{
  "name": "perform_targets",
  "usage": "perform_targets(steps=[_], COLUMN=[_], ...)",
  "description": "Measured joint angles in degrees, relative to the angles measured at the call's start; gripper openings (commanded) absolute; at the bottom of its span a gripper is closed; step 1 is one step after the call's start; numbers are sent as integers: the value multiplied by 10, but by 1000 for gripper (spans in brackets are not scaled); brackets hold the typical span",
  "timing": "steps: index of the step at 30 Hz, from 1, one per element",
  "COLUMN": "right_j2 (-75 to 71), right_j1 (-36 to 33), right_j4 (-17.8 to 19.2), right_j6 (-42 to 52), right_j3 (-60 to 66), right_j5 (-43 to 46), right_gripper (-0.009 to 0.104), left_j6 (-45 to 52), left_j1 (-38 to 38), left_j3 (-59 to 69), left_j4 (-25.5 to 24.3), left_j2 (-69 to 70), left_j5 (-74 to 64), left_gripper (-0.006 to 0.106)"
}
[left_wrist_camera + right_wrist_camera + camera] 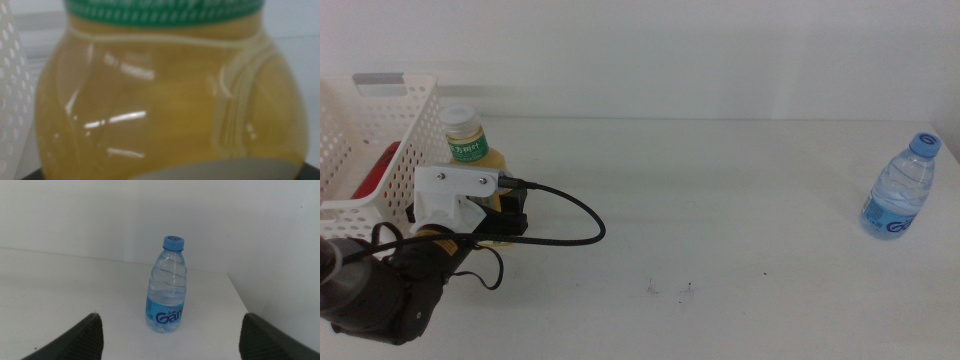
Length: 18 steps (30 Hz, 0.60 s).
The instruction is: Use arms to grab the bottles and put them into the dustbin to the left of the table.
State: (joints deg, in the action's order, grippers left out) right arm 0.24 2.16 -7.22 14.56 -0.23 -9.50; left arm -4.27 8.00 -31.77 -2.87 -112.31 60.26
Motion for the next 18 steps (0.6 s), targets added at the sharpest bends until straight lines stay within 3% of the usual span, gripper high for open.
perform_targets(steps=[11,14,18], right_j2=[0,0,0], right_j1=[0,0,0], right_j4=[0,0,0], right_j6=[0,0,0], right_j3=[0,0,0], right_j5=[0,0,0], right_gripper=[93,93,93], left_j6=[-2,-6,-8], left_j1=[0,0,0], left_j3=[-4,-4,-4], left_j4=[22,23,17], left_j2=[-47,-53,-54], left_j5=[84,86,86], left_gripper=[92,83,60])
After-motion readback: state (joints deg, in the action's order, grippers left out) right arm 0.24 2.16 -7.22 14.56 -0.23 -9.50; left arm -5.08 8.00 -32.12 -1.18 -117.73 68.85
